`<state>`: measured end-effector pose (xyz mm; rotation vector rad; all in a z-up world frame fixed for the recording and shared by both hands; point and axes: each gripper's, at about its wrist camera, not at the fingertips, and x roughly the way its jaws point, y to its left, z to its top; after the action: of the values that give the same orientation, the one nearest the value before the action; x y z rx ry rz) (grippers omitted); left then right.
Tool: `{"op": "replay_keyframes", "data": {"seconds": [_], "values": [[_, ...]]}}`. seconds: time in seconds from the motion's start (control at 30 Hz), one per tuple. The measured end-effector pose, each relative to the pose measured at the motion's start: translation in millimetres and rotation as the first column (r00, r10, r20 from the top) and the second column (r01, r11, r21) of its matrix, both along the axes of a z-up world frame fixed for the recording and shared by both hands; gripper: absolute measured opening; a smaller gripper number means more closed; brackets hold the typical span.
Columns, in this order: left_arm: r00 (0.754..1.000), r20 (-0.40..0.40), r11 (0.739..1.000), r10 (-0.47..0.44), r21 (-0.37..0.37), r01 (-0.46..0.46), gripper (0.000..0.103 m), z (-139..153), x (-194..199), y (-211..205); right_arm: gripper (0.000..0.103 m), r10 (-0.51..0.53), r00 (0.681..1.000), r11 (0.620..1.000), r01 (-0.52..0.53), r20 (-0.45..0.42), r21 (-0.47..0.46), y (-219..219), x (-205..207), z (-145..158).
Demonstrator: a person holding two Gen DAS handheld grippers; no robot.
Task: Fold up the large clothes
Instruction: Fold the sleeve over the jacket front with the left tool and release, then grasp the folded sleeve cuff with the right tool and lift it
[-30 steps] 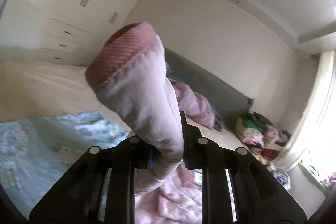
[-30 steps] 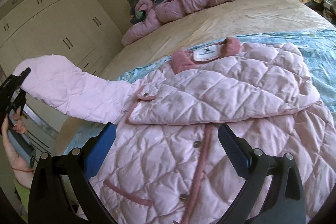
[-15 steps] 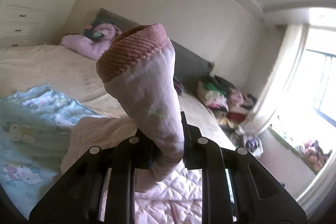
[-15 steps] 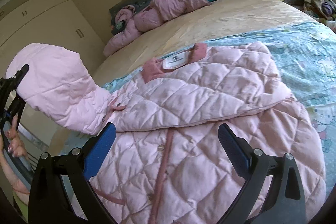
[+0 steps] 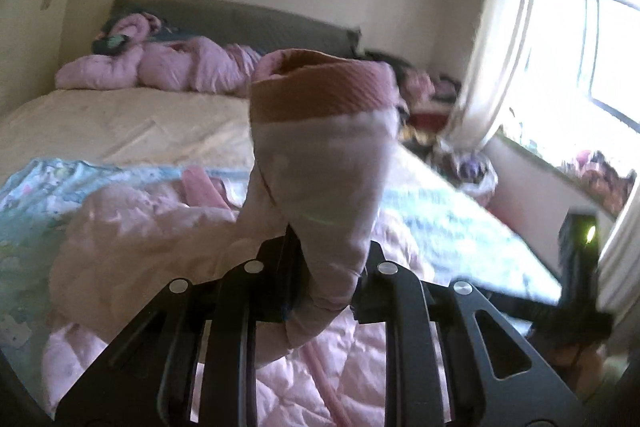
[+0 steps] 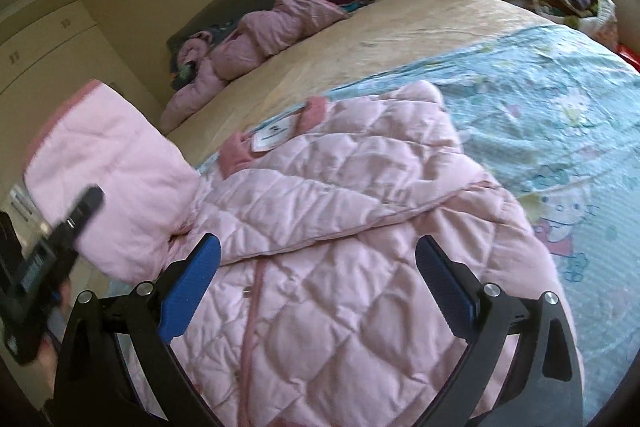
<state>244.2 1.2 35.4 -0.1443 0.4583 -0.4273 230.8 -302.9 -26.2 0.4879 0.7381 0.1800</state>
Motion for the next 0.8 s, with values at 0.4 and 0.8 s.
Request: {"op": "replay_keyframes", "data": {"seconds": [0.4,0.8], "values": [[0.979,-0.154,0.96,-0.133,0.225,0.166,0.05,-81.5,-0.1,-62.1,0.097,-0.118,0.992,0.992,0.12,-0.052,0.037,-47.1,-8.9,-14.4],[0.953,-0.2,0.934,-0.226,0.233,0.271,0.094,-69.8,-12.7,-69.9,0.097,-0.038,0.996,0.991,0.048,-0.086,0.126,-39.8,0.5,-14.6]]}}
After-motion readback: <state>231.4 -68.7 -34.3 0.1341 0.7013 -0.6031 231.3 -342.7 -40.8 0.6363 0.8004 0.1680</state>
